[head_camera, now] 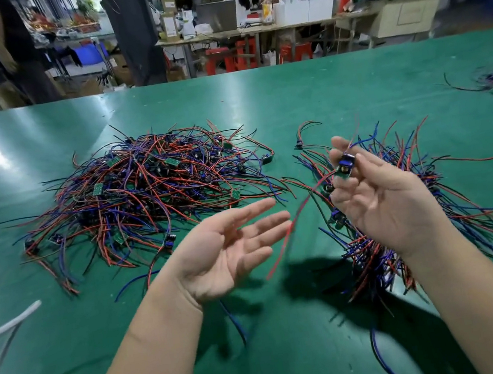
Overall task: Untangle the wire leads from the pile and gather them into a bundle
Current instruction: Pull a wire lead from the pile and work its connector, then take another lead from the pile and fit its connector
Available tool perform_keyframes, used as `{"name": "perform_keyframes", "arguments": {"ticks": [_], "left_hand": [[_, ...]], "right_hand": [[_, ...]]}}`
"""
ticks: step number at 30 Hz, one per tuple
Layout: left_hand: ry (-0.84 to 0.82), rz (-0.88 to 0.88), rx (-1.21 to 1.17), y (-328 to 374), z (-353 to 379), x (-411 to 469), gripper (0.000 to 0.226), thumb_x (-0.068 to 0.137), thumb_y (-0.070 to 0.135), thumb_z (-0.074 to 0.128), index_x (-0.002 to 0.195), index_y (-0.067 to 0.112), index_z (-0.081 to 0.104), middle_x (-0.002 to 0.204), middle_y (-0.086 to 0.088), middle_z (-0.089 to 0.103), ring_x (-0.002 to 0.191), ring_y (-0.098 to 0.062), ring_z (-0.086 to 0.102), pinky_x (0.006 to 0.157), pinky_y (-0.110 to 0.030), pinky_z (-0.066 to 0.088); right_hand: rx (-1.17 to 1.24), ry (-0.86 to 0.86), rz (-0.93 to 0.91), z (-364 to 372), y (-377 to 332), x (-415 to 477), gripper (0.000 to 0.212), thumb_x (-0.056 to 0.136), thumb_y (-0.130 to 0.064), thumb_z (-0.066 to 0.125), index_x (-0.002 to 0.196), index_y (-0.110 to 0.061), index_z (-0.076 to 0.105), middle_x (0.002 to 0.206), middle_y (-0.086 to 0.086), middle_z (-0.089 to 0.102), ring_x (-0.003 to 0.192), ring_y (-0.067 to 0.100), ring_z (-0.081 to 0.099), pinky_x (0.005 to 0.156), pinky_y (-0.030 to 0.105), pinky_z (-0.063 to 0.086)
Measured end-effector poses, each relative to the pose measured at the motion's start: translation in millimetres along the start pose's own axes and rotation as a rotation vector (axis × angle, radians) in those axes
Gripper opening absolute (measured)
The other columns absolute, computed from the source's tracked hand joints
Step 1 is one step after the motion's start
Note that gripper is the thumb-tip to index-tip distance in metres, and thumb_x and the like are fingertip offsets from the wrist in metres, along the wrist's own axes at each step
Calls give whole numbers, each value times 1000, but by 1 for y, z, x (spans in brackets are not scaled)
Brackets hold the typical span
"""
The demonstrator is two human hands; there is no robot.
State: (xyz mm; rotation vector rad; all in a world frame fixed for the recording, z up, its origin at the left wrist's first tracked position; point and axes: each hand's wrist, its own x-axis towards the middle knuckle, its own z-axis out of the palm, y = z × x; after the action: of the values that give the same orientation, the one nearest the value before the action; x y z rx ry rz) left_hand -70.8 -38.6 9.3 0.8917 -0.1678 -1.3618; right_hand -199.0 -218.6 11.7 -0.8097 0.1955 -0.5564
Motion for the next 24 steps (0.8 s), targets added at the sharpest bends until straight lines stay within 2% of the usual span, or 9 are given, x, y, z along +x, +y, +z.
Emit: {"name": "perform_keyframes", "arguments": {"ticks": [3, 5, 8, 11, 13, 15, 19, 21, 24], "left_hand": [[221, 123, 140, 1, -6, 2, 25, 84, 21, 57, 105, 10, 67, 84, -6, 74, 56, -9, 68, 37, -15, 48], [328, 215, 275, -2, -7, 7, 20, 92, 27, 53, 99, 14, 67, 73, 2, 72, 50, -4, 63, 38, -12, 45], [280, 277, 369, -13, 0, 14, 31, 78, 41, 63, 90, 13, 69, 76, 0, 73, 61, -9, 68, 52, -16, 53], [153, 322, 434, -30, 10, 18, 35, 59, 40, 74, 77, 9, 73, 78, -6, 73, 66, -15, 70, 60, -22, 57], [153, 372, 461, -40, 14, 20, 23, 61, 33, 74, 69, 11, 75, 75, -7, 73, 58, -13, 68, 53, -21, 53], [203, 389, 469, -44, 15, 22, 19, 62, 30, 74, 65, 11, 74, 70, -6, 71, 50, -11, 63, 47, -19, 49], [213, 315, 482, -45, 14, 23, 15, 72, 19, 76, 72, 5, 69, 65, -8, 67, 48, -11, 61, 45, -19, 48], [200, 290, 537, -47, 14, 23, 10, 78, 12, 74, 76, 4, 69, 66, -7, 68, 51, -12, 64, 47, -20, 50], [236, 358, 583, -50, 15, 23, 6, 78, 8, 75, 78, 4, 70, 67, -6, 70, 52, -13, 64, 48, -20, 50]], "right_hand": [[59, -30, 15, -3, -4, -1, 36, 80, -15, 48, 114, -8, 60, 89, -1, 67, 52, 5, 45, 54, 18, 43], [44, -58, 49, -3, -2, -2, 35, 80, -12, 48, 111, -7, 64, 89, 1, 67, 50, 5, 45, 54, 18, 45], [-34, -103, 136, 1, 8, -3, 31, 77, -9, 51, 99, -9, 74, 90, 6, 70, 47, 2, 45, 53, 15, 44], [-166, -122, 219, 7, 23, -4, 27, 76, -5, 55, 97, -7, 72, 92, 13, 73, 52, 4, 58, 52, 12, 46], [-298, -119, 229, 8, 31, -5, 26, 74, -7, 59, 99, -7, 67, 93, 14, 73, 67, 12, 66, 62, 18, 51], [-386, -85, 236, 7, 35, -5, 27, 72, -11, 62, 98, -8, 67, 94, 13, 73, 73, 16, 64, 68, 21, 49], [-449, -29, 247, 7, 33, -4, 23, 65, -17, 69, 85, -8, 74, 78, 8, 68, 56, 12, 50, 55, 18, 43], [-501, -20, 252, 7, 34, -5, 19, 61, -17, 71, 77, -9, 76, 67, 5, 64, 57, 13, 48, 53, 18, 43], [-573, 20, 246, 8, 35, -6, 14, 62, -14, 72, 74, -7, 73, 64, 7, 63, 60, 16, 48, 51, 19, 41]]}}
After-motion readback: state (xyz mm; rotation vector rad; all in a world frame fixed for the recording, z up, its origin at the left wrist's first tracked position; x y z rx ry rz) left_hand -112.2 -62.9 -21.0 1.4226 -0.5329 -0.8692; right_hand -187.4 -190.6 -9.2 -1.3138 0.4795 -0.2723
